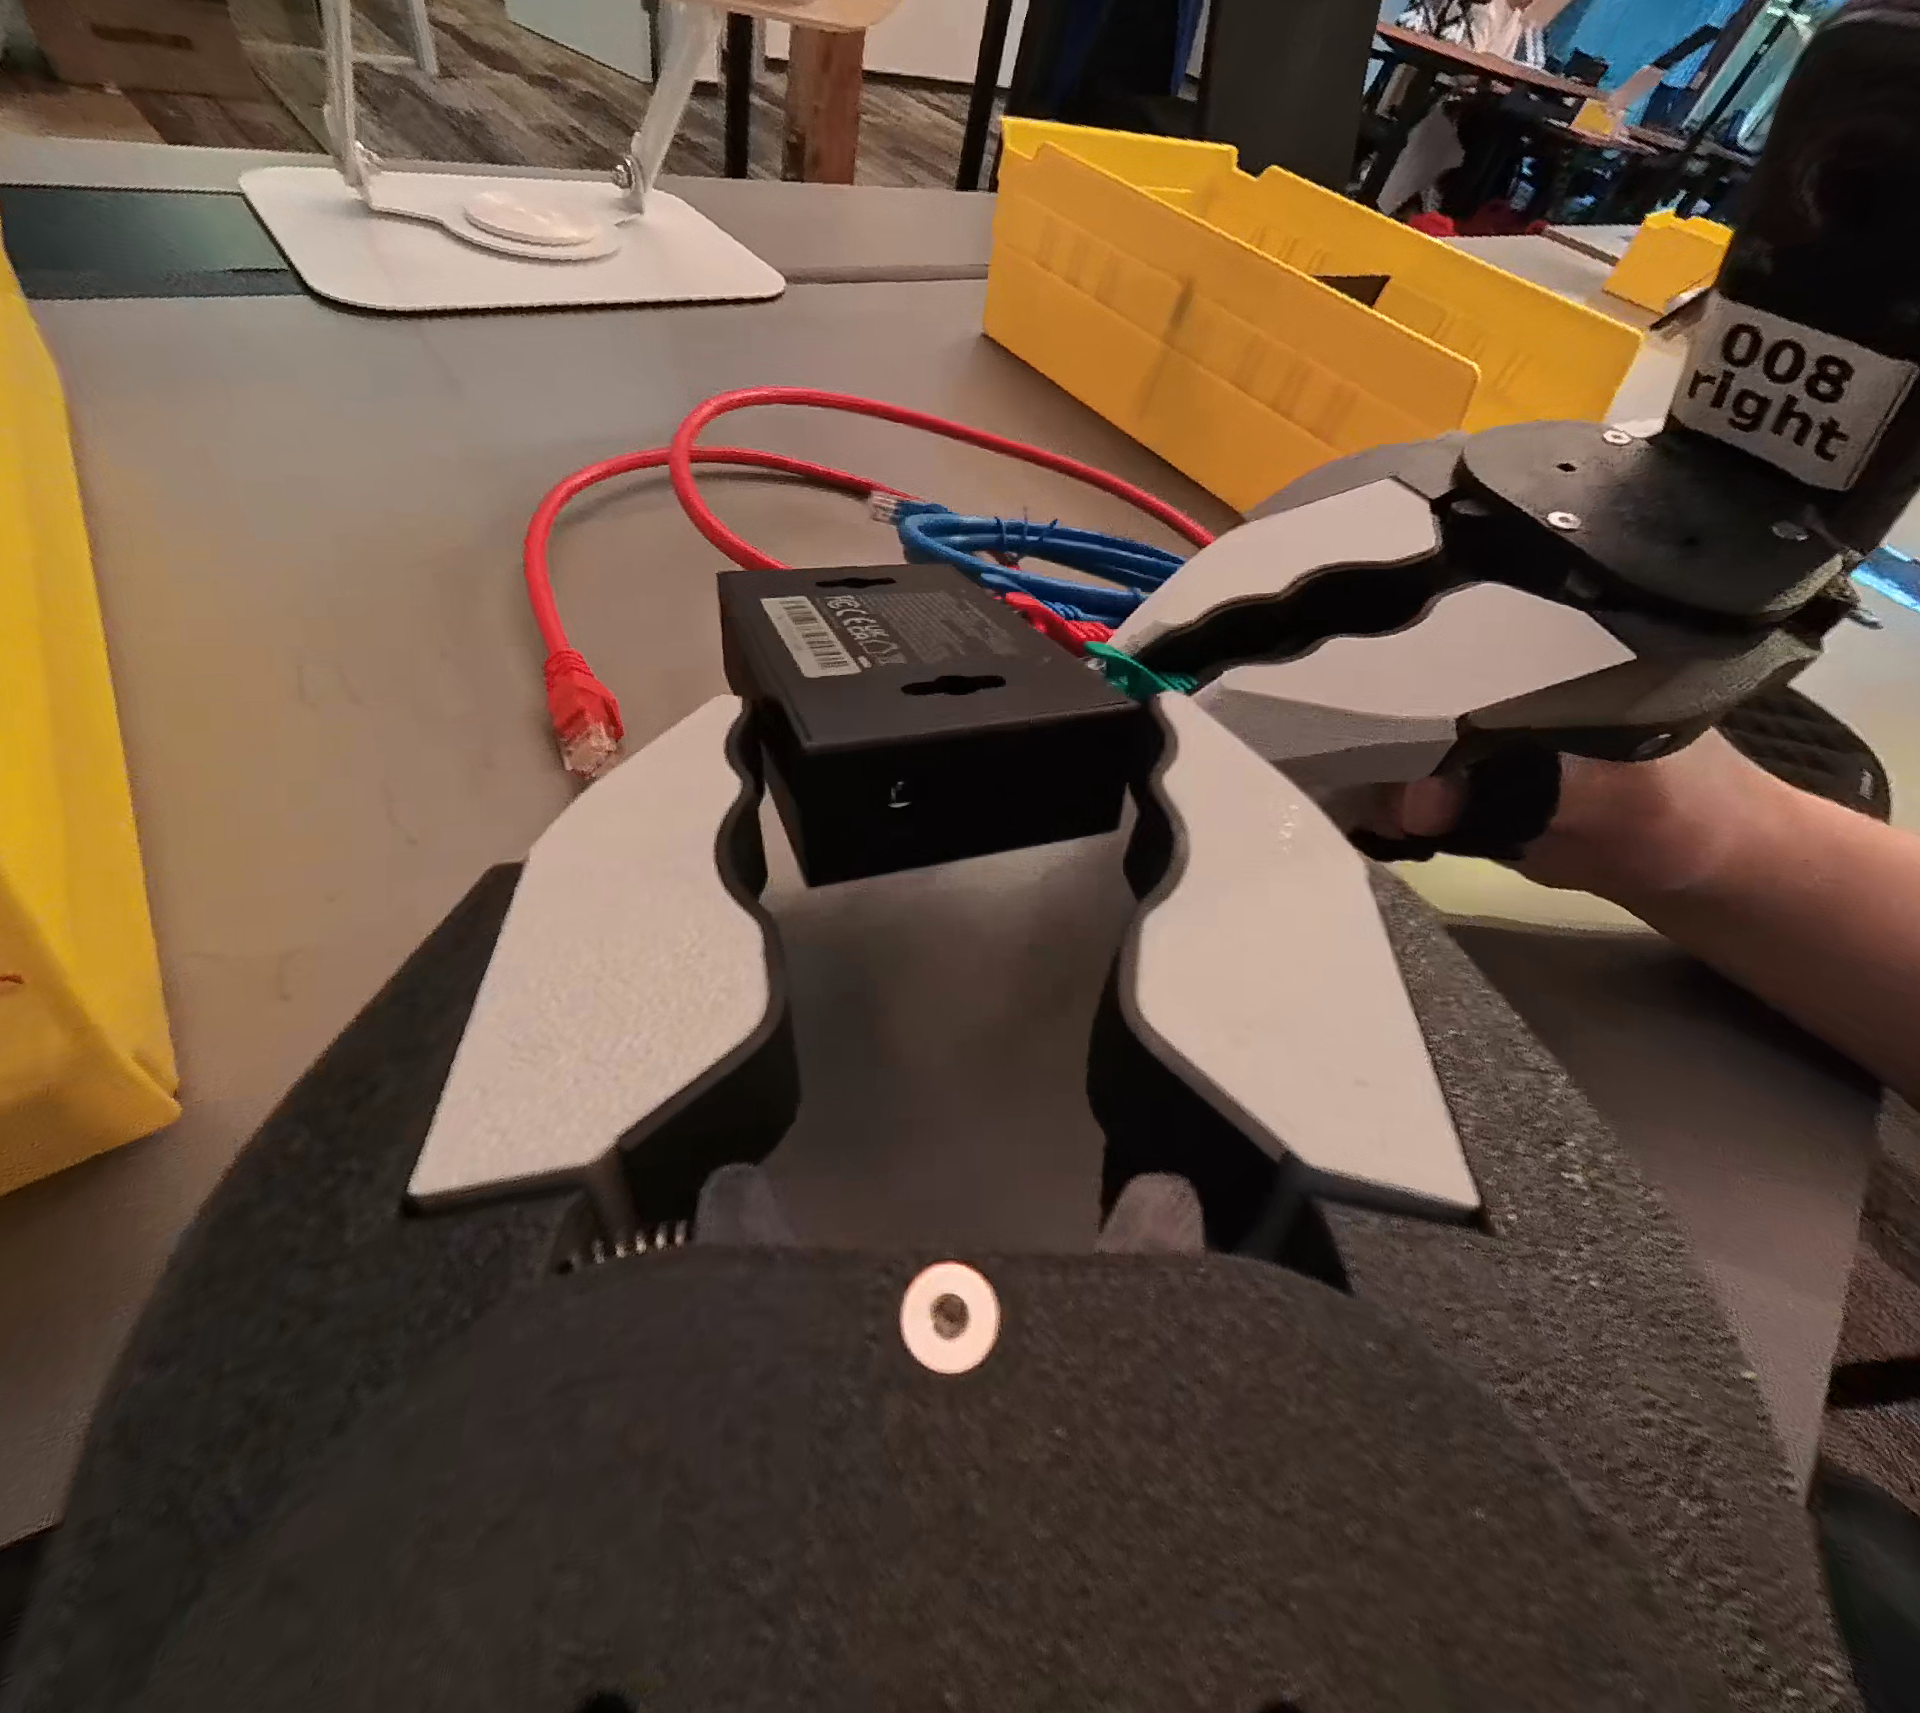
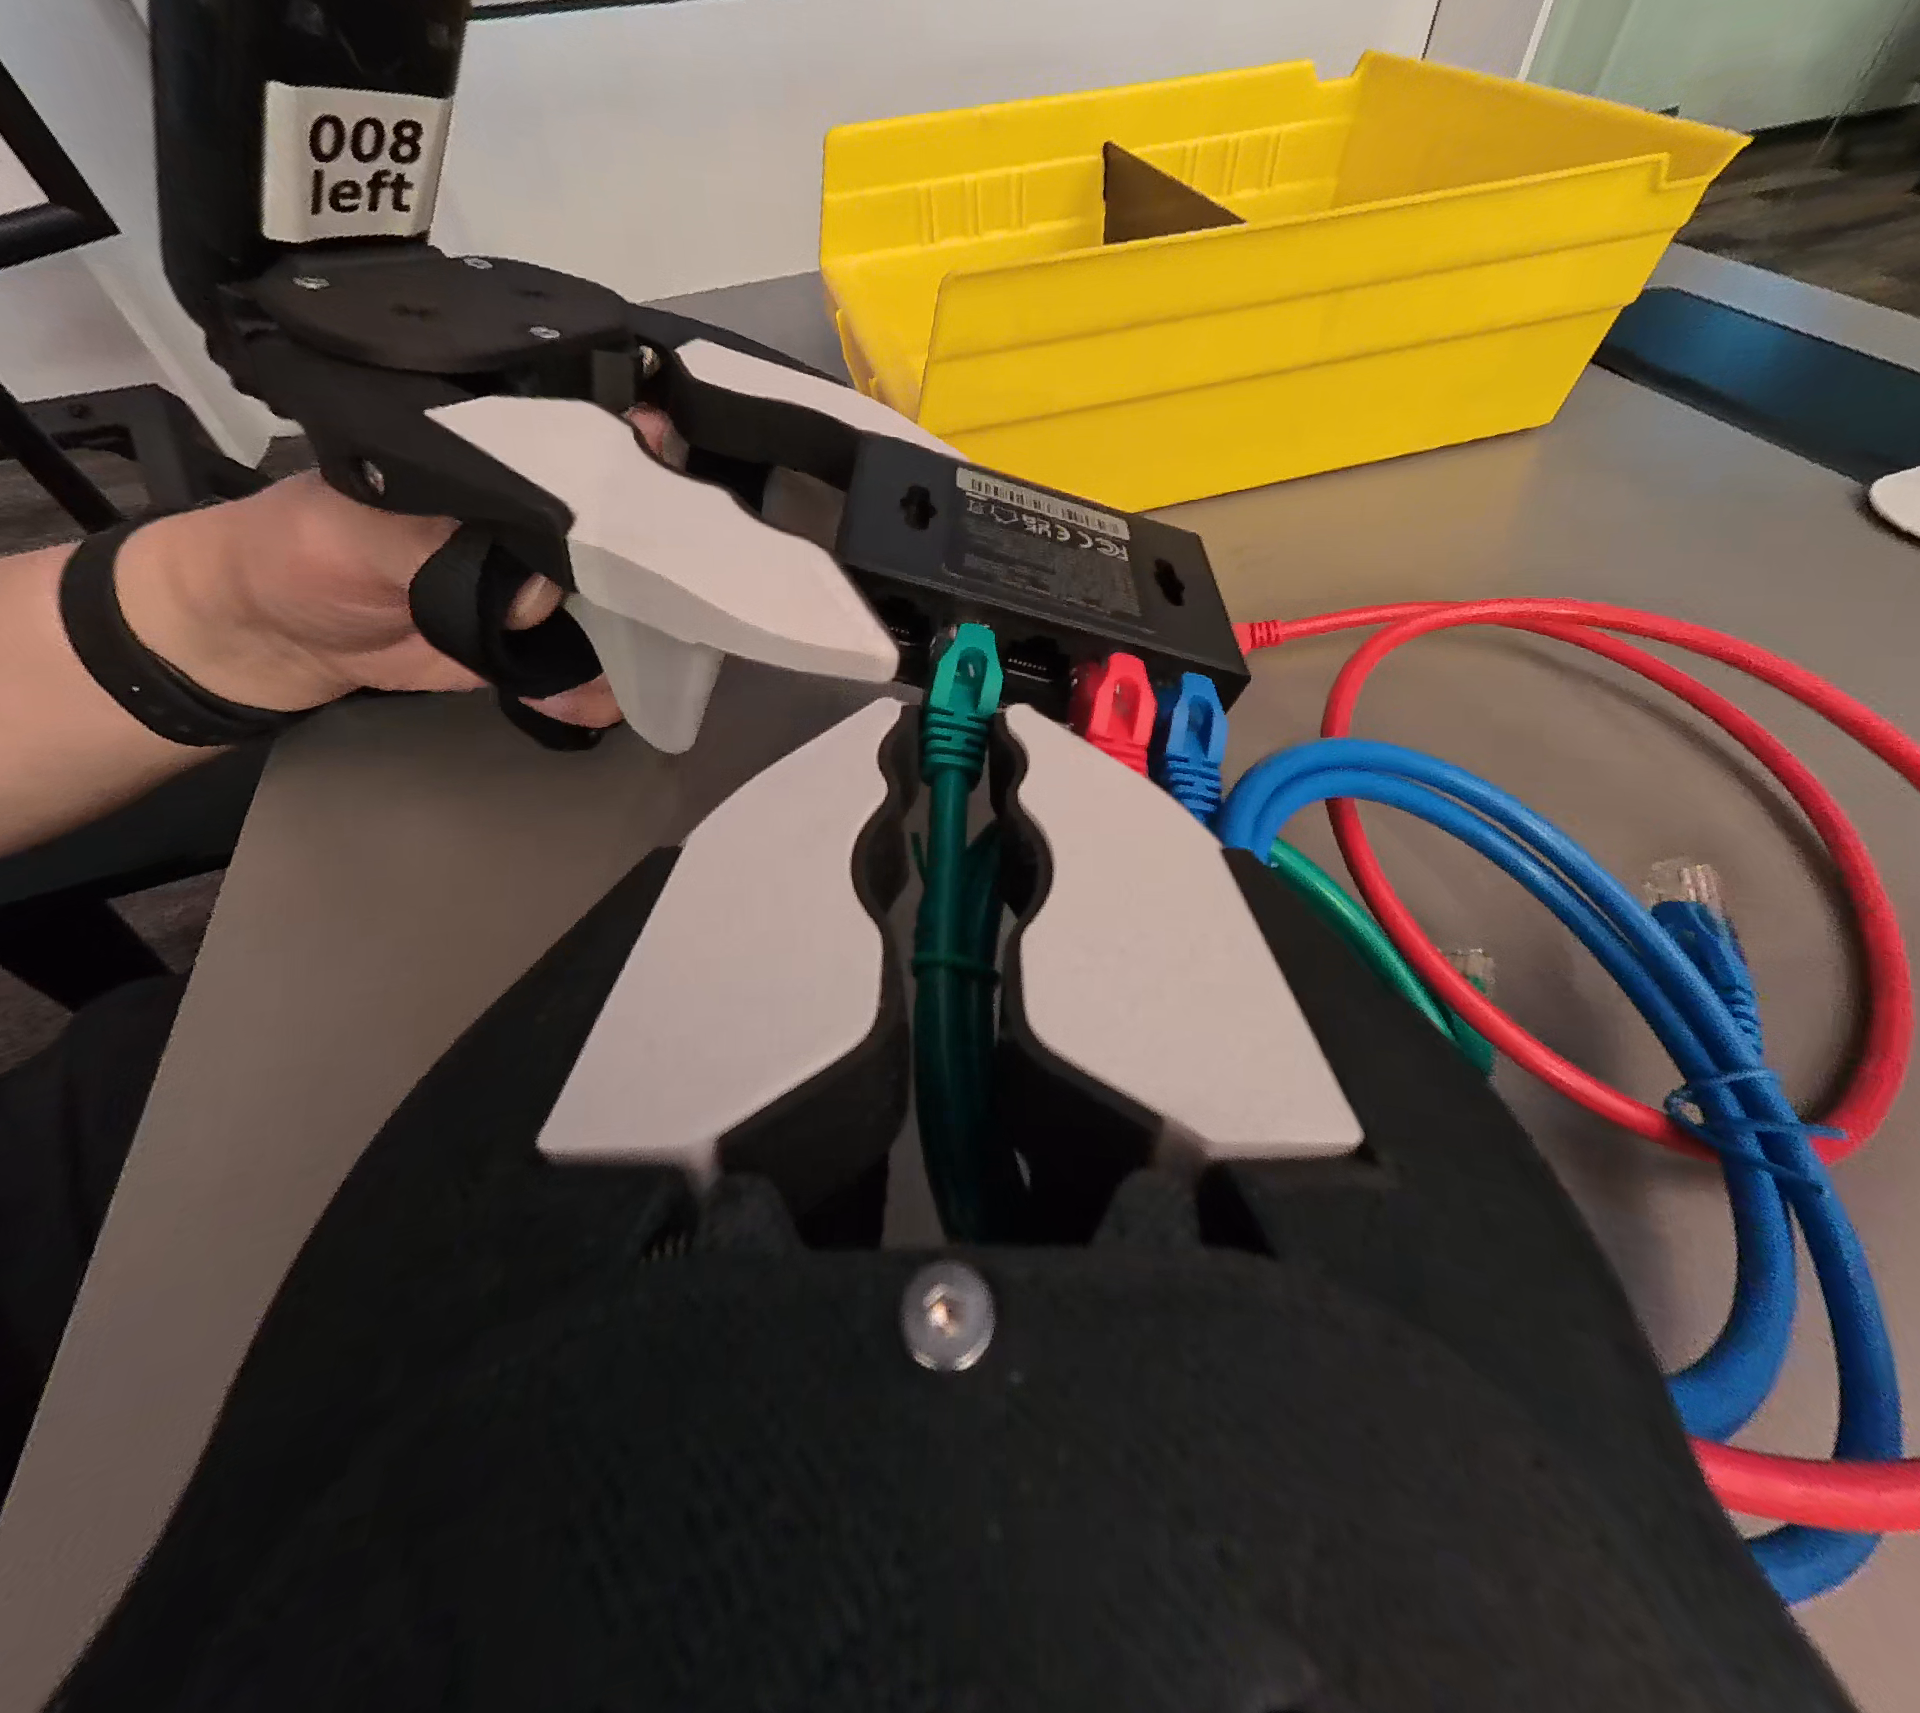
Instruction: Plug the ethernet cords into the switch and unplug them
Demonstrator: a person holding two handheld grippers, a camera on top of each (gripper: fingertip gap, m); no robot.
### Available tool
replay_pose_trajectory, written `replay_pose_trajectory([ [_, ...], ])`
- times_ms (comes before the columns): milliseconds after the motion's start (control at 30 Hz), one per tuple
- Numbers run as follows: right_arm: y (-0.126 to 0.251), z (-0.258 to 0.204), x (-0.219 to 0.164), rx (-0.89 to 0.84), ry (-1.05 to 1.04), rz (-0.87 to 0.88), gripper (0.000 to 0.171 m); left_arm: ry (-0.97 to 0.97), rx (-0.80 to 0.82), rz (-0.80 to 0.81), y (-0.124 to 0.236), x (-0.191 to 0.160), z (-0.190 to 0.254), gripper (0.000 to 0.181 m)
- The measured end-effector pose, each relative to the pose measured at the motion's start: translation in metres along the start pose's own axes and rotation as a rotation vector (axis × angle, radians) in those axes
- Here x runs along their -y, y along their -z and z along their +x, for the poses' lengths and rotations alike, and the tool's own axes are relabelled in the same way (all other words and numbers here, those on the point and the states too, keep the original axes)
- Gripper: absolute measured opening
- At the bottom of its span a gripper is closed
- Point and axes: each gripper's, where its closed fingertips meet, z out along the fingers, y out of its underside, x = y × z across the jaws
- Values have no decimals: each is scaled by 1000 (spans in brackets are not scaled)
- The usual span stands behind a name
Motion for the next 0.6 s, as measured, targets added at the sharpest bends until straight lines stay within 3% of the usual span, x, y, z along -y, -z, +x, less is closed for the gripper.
replay_pose_trajectory([
  [200,-1,3,1,-73,88,-8,15,16,-18,-17,-2,-3,2,68],
  [600,2,-1,1,-33,60,-36,16,77,-30,24,0,0,4,68],
])
